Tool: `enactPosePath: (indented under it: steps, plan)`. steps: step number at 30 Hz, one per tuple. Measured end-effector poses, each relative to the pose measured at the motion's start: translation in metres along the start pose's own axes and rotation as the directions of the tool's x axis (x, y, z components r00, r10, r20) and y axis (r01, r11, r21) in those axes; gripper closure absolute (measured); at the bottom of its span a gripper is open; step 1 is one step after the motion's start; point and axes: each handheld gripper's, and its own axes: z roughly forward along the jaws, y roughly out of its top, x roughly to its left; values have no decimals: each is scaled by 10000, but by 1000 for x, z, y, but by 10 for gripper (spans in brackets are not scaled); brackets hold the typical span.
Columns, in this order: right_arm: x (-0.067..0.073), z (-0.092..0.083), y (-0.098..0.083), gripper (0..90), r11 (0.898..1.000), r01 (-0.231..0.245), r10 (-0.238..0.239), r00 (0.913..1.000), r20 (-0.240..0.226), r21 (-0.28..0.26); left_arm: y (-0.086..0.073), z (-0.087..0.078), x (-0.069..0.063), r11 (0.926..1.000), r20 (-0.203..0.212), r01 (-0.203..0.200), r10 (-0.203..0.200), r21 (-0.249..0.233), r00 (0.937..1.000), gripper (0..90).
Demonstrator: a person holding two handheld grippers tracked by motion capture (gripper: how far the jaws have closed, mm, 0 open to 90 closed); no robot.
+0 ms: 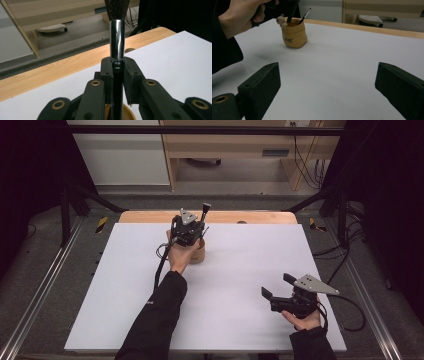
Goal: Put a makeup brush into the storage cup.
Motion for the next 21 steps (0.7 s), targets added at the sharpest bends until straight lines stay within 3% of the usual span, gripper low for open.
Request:
enactPosePath:
  steps: [21]
  plan:
    - [1,0,0,70,10000,-2,2,10000,-16,-3,-20,3,-2,9997,6,-127,127,204,9999,786]
